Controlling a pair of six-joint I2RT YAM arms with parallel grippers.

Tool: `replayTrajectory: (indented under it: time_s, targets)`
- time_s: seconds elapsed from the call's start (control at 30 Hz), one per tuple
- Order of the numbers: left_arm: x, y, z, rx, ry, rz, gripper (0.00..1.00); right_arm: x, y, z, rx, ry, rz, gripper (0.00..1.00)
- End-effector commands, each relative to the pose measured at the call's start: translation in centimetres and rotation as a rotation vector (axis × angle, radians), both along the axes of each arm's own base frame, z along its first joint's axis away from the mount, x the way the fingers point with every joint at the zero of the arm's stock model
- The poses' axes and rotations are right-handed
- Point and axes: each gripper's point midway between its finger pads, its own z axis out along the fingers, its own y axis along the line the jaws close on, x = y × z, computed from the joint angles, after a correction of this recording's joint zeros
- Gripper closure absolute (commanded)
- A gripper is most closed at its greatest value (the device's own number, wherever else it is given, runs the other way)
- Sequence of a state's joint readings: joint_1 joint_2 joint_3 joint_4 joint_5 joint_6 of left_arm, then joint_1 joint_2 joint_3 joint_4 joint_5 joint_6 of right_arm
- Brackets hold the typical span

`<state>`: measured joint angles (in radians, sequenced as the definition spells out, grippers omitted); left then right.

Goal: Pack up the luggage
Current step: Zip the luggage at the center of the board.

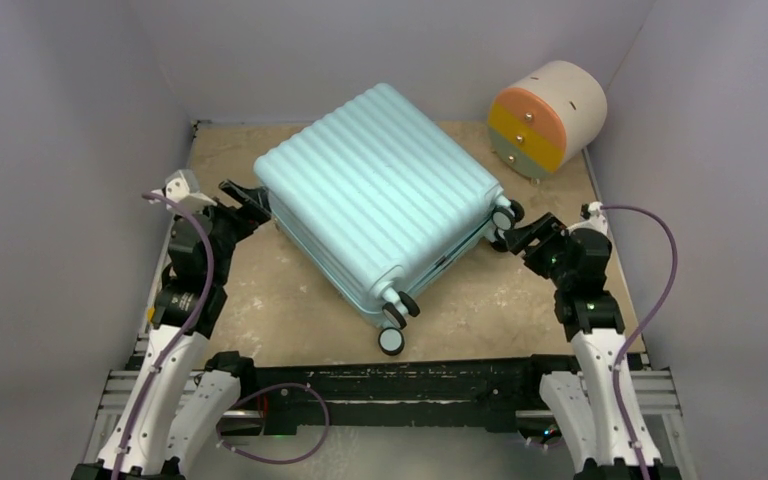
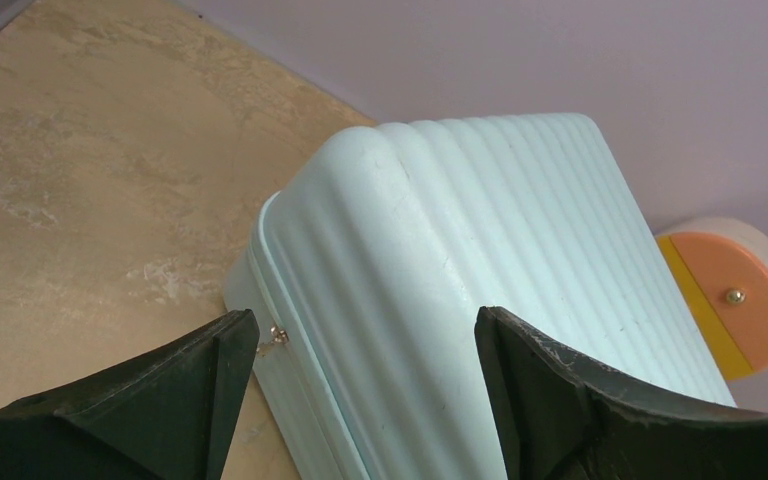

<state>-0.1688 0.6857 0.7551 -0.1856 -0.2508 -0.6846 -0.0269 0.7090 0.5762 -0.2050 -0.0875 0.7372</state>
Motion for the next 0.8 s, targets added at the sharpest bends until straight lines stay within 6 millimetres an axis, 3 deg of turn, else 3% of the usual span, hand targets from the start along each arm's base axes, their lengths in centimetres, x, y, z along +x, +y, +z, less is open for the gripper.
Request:
replayTrajectory:
  time_s: [0.0, 0.1, 0.3, 0.5, 0.6, 0.77]
  targets:
    - [-1.3, -1.7, -0.7, 0.06, 0.041, -0.122, 0.16, -3.5, 2.2, 2.1, -0.1, -0.008, 0.22, 0.31]
    - [-3.3, -3.1, -2.5, 0.108, 0.151, -0.246, 0.13, -4.5, 3.5, 2.6, -0.084, -0.029, 0.313, 0.31]
    - [-8.7, -7.3, -6.1, 0.036, 0.339, -0.541, 0.12, -5.2, 5.2, 3.7, -0.028, -0.084, 0.393, 0.31]
    - [-12.9, -10.6, -6.9, -0.074, 0.392, -0.778, 0.15, -5.5, 6.2, 4.8, -0.041, -0.116, 0.448, 0.31]
    - [-12.6, -11.9, -7.9, -0.136, 0.393, -0.842, 0.18, -5.5, 6.4, 4.5, -0.022, -0.128, 0.451, 0.31]
    - [-10.9, -11.8, -8.5, -0.116, 0.393, -0.816, 0.22, -5.6, 6.6, 3.7, -0.011, -0.133, 0.458, 0.31]
